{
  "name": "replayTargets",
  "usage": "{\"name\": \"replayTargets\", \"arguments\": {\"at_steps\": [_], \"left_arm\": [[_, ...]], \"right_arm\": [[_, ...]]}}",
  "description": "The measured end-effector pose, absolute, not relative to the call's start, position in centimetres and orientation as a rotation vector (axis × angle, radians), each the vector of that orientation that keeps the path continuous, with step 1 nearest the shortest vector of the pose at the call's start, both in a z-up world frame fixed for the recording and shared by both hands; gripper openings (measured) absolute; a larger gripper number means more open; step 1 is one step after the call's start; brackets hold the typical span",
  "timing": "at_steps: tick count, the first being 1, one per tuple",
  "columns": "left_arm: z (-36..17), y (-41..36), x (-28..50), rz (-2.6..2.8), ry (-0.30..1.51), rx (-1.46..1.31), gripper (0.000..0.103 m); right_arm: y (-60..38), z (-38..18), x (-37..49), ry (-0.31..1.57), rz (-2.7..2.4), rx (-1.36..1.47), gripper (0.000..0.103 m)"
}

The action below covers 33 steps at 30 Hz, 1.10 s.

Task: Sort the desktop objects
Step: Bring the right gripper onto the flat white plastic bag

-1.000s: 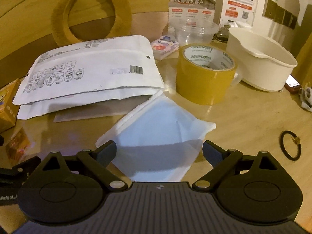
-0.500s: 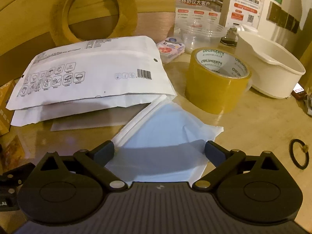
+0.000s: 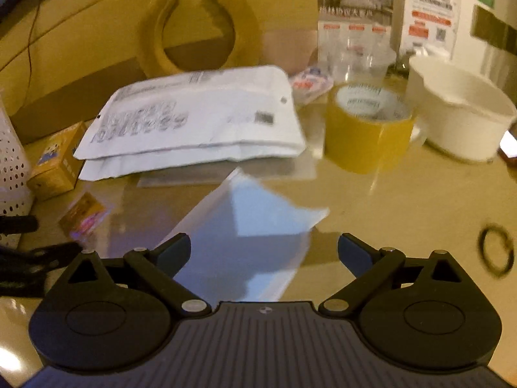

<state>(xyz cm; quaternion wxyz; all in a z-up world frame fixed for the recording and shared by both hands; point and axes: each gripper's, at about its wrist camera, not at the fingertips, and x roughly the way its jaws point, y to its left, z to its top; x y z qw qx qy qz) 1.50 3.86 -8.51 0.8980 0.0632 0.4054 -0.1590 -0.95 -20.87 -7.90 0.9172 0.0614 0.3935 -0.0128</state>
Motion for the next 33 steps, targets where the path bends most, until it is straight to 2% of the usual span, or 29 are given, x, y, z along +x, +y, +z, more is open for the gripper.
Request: {"name": "replayTargets", "arguments": {"at_steps": [5,7,15,19,22,25,26,27,28,29,30,31,32,33], "left_arm": [[-8.2,0.2,-0.7,-0.369,0.844,0.129,0.103],[-8.5,-1.8,-1.5,-0.389,0.846,0.149,0.103],[-10.7,-7.3,-3.4,-0.442,0.888,0.183,0.103],[-11.7,-8.1,-3.5,-0.400,0.886,0.210,0.103],[-11.6,-7.4,-2.9,-0.376,0.889,0.209,0.103],[-11.5,-6.5,-2.1,-0.360,0.891,0.184,0.103],[-11.4,-6.4,-1.7,-0.358,0.889,0.175,0.100],[-11.4,-6.3,-1.4,-0.349,0.887,0.169,0.098],[-11.4,-6.2,-1.3,-0.337,0.875,0.171,0.092],[-11.4,-6.3,-1.1,-0.332,0.863,0.171,0.082],[-11.2,-6.5,-1.0,-0.328,0.852,0.173,0.079],[-11.1,-6.6,-0.8,-0.335,0.851,0.168,0.076],[-11.0,-6.7,-0.6,-0.346,0.850,0.160,0.068],[-10.9,-6.8,-0.6,-0.356,0.848,0.149,0.066]], "right_arm": [[-24.4,-7.6,1.9,0.833,0.134,0.111,0.096],[-25.2,-7.7,3.2,0.856,0.201,0.122,0.088],[-25.9,-8.2,3.7,0.955,0.405,0.210,0.084],[-25.5,-8.1,1.7,1.005,0.537,0.273,0.082],[-24.6,-7.8,1.1,0.956,0.492,0.125,0.084],[-24.8,-8.2,1.9,0.940,0.489,0.152,0.082],[-24.7,-8.3,2.3,0.936,0.479,0.154,0.078],[-24.5,-8.2,2.4,0.924,0.479,0.145,0.069],[-24.3,-8.3,2.6,0.919,0.483,0.136,0.061],[-24.0,-8.4,2.8,0.913,0.490,0.132,0.042],[-23.9,-8.5,3.0,0.915,0.504,0.132,0.035],[-23.7,-8.6,3.2,0.917,0.513,0.123,0.033],[-23.6,-8.6,3.2,0.912,0.511,0.109,0.033],[-23.5,-8.6,3.3,0.915,0.515,0.110,0.033]]}}
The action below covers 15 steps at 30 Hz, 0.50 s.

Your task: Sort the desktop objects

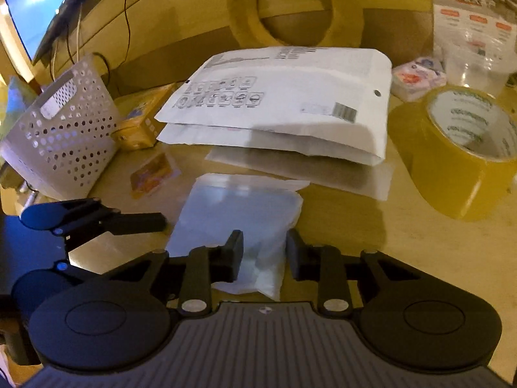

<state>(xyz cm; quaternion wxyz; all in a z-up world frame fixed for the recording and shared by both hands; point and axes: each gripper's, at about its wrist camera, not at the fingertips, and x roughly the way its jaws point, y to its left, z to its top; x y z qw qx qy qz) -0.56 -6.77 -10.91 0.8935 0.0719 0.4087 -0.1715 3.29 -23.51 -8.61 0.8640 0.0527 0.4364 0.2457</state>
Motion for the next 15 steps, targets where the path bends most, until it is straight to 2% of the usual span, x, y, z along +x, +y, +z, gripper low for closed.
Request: {"name": "replayTargets", "arguments": {"at_steps": [1,2,3,4,5,6,7,8,15], "left_arm": [[-10.9,-7.0,-0.5,-0.353,0.844,0.152,0.065],[-10.9,-7.1,-0.5,-0.347,0.840,0.156,0.060],[-11.0,-7.1,-0.4,-0.342,0.836,0.148,0.059],[-10.9,-7.0,-0.4,-0.333,0.833,0.132,0.052],[-10.9,-6.8,-0.3,-0.308,0.828,0.124,0.033],[-10.8,-6.6,-0.2,-0.290,0.826,0.120,0.027],[-10.7,-6.1,0.0,-0.284,0.830,0.105,0.013],[-10.6,-5.8,0.3,-0.283,0.834,0.095,0.006],[-9.4,-5.6,0.6,-0.268,0.806,0.099,0.003]], "right_arm": [[-23.5,-8.6,3.4,0.919,0.521,0.121,0.033],[-23.6,-8.6,3.4,0.917,0.515,0.123,0.033],[-23.6,-8.6,3.3,0.912,0.509,0.122,0.025],[-23.8,-8.6,3.3,0.906,0.496,0.127,0.016],[-24.1,-8.5,3.2,0.897,0.480,0.132,0.011],[-24.6,-8.5,3.2,0.897,0.476,0.149,0.010],[-24.9,-8.6,3.2,0.902,0.473,0.171,0.010],[-25.2,-8.6,3.1,0.902,0.467,0.179,0.010],[-24.6,-7.3,2.6,0.841,0.468,0.153,0.009]]}}
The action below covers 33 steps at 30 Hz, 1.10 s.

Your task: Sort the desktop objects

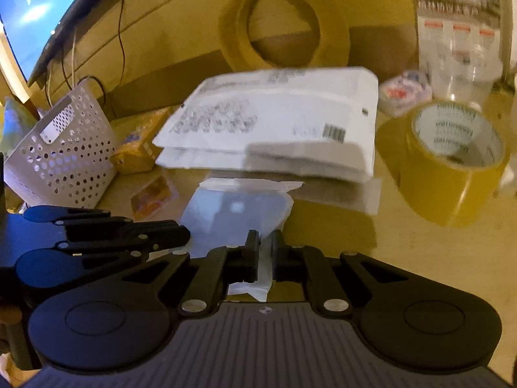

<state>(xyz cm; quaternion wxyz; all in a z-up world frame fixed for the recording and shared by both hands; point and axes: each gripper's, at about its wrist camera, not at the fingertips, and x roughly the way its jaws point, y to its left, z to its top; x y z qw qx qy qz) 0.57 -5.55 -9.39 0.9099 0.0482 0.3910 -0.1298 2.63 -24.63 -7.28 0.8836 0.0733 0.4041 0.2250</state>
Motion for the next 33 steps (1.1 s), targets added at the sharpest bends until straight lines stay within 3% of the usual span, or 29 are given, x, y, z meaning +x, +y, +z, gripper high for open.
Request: {"name": "replayTargets", "arguments": {"at_steps": [18,33], "left_arm": [[-2.1,-3.7,1.3,-0.202,0.633,0.120,0.003],[3.1,3.0,0.3,-0.057,0.533,0.117,0.004]], "right_arm": [[-22.5,-0.3,3.9,0.667,0.507,0.105,0.009],[-15.3,5.5,5.2,0.551,0.626,0.043,0.009]]}}
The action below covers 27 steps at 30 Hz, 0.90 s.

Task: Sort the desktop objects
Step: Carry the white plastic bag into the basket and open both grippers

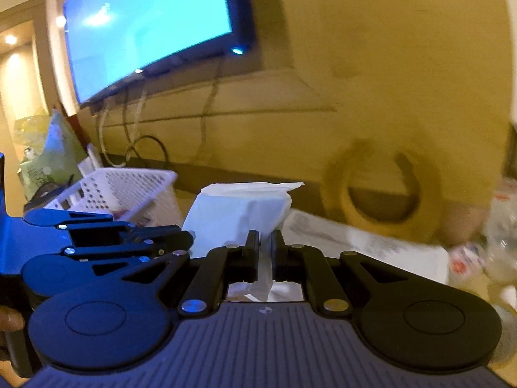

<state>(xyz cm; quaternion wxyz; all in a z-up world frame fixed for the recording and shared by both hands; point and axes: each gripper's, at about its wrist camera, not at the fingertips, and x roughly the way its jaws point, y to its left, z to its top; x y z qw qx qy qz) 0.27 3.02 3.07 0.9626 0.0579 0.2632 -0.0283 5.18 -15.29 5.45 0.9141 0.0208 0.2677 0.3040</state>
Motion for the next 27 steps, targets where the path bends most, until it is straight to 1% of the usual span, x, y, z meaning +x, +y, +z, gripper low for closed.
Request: {"name": "replayTargets", "arguments": {"at_steps": [10,14,18,20,21,23,27], "left_arm": [[7.8,10.6,-1.7,0.092,0.451,0.107,0.005],[8.5,14.4,-2.3,0.165,0.448,0.109,0.007],[8.3,18.5,-2.6,0.214,0.480,0.099,0.009],[7.9,20.1,-2.8,0.218,0.504,0.093,0.013],[7.5,20.8,-2.7,0.218,0.522,0.095,0.013],[6.8,21.7,-2.2,0.198,0.562,0.099,0.028],[5.0,22.5,-0.6,0.161,0.637,0.108,0.028]], "right_arm": [[-7.2,9.2,5.5,0.466,0.760,0.024,0.009],[-2.5,9.9,5.5,0.462,0.825,0.010,0.009],[2.0,9.4,5.4,0.496,0.858,-0.006,0.009],[4.0,8.8,5.3,0.529,0.859,-0.017,0.009],[5.0,8.5,5.2,0.543,0.855,-0.032,0.009],[6.4,7.8,5.0,0.574,0.845,-0.067,0.009],[8.3,6.4,4.7,0.619,0.793,-0.135,0.009]]}}
